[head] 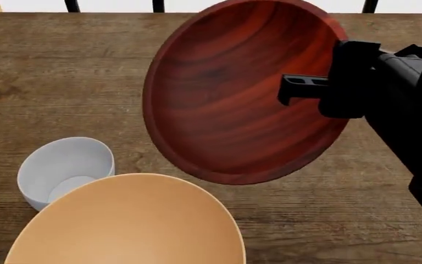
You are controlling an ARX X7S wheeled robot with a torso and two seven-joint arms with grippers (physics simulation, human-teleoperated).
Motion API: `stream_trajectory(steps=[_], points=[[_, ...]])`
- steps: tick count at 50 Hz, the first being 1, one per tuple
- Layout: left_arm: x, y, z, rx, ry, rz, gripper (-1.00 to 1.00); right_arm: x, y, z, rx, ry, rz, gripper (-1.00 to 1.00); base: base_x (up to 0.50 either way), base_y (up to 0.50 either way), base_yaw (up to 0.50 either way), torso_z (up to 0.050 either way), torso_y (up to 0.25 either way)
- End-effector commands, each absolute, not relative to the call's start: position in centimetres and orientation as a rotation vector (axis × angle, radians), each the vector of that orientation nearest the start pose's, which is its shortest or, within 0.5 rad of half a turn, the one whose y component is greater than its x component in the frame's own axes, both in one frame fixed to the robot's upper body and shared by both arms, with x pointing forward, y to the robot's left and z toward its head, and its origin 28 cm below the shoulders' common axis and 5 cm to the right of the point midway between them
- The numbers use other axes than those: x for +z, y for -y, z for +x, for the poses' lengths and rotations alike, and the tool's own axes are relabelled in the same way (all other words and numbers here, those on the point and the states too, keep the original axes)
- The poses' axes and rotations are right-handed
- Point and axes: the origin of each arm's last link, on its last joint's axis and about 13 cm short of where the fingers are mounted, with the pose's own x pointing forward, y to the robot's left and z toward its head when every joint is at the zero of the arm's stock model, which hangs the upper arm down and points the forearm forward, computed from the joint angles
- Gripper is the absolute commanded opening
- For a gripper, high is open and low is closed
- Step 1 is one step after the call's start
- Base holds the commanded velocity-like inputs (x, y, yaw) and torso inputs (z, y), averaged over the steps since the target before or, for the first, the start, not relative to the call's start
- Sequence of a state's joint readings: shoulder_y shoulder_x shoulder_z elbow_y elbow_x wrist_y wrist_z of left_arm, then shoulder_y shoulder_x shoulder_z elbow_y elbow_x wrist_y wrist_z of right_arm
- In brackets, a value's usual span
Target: Stack the bowls from largest to smallest.
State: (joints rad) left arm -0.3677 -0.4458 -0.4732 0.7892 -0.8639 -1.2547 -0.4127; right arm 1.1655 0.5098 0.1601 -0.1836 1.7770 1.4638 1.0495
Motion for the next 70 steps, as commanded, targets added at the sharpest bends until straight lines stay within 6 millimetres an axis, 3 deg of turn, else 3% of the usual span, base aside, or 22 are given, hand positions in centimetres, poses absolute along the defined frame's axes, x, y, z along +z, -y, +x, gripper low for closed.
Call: stream_trajectory(steps=[1,10,16,26,70], points=[[19.8,-29.7,19.3,0.201,0.014,-0.085,1.0,33.8,11.7,23.4,0.421,-0.142,0.223,-1.0,0.0,0.0,0.0,0.0,0.0],[19.7,-29.9,19.2,0.202,0.016,-0.089,1.0,34.4,9.5,22.9,0.535,-0.159,0.247,-1.0,0.0,0.0,0.0,0.0,0.0],[19.8,-29.9,19.2,0.199,0.017,-0.086,1.0,33.0,8.7,22.1,0.579,-0.204,0.227,-1.0,0.0,0.0,0.0,0.0,0.0],[20.0,-29.9,19.1,0.204,0.023,-0.084,1.0,30.0,9.2,20.5,0.561,-0.274,0.21,-1.0,0.0,0.0,0.0,0.0,0.0],[20.4,-30.0,18.9,0.208,0.042,-0.078,1.0,25.3,9.4,20.8,0.506,-0.354,0.144,-1.0,0.0,0.0,0.0,0.0,0.0]])
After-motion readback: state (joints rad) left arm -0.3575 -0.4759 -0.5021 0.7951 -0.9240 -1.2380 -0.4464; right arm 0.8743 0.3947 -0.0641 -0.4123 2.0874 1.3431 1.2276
